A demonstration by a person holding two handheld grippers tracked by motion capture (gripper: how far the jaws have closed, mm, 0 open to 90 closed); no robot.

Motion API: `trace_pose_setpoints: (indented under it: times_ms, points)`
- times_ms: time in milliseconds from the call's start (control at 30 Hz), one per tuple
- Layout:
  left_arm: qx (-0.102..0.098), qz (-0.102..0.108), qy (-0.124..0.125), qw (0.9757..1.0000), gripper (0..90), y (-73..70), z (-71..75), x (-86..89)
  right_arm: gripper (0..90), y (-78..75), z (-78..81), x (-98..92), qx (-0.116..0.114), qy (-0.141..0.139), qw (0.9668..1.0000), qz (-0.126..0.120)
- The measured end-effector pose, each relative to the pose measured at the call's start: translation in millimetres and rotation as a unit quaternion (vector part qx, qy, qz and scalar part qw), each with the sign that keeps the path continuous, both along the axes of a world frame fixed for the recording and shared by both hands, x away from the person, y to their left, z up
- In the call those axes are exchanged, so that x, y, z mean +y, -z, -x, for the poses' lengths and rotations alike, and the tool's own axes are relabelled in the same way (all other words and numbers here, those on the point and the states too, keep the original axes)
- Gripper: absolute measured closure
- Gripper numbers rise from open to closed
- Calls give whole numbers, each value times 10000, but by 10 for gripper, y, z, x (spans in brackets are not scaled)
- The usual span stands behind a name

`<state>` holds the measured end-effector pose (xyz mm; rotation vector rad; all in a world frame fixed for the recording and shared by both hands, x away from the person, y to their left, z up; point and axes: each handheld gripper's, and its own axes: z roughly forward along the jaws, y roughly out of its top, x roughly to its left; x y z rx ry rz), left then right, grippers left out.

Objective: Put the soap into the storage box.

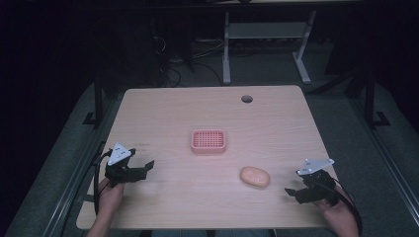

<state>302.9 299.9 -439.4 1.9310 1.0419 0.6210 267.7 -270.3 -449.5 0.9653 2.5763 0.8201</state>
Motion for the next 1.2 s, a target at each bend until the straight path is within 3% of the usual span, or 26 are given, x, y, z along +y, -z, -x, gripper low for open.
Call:
trace_pose_setpoints:
  times_ms: [900,1200]
  points:
    - [-23,15,8,10000,142,-10,9,-2,232,-81,11,312,17,-475,9989,51]
    - [-45,-4,-1,10000,142,-19,18,15,232,-149,-62,528,94,-788,9967,181]
